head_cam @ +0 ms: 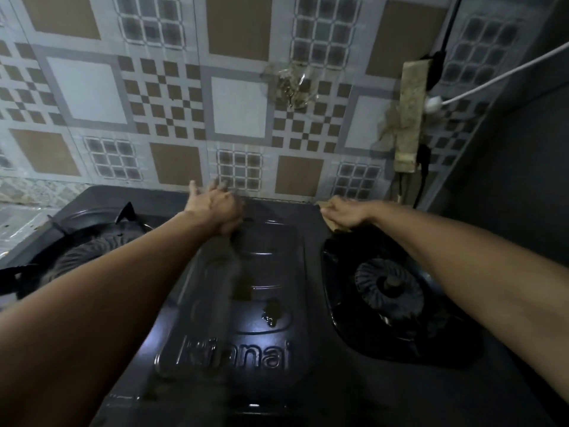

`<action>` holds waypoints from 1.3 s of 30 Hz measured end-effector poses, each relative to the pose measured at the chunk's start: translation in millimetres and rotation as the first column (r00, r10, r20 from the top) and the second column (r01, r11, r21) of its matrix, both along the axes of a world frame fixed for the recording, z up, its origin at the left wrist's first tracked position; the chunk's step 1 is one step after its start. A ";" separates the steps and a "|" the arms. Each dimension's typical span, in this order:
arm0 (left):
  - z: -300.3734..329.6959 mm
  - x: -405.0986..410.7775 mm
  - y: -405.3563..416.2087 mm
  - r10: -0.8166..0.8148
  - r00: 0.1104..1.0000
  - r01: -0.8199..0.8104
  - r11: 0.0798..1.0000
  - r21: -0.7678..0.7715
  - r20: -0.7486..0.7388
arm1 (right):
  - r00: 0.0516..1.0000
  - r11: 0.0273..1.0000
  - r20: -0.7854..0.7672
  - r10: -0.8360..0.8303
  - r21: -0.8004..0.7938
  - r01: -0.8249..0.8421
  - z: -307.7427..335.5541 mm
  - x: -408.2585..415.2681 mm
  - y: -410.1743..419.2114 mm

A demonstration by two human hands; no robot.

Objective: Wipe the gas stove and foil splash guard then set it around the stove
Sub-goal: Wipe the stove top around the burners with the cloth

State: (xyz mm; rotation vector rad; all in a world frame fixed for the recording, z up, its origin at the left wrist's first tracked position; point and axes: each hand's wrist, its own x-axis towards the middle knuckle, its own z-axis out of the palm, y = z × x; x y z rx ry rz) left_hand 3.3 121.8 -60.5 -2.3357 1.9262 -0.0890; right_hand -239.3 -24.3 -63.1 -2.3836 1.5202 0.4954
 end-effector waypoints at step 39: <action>-28.4 88.7 61.7 0.288 0.910 -0.330 0.939 -0.100 -0.297 | 0.715 0.696 0.050 0.697 -0.285 -0.659 -25.4 116.0 188.6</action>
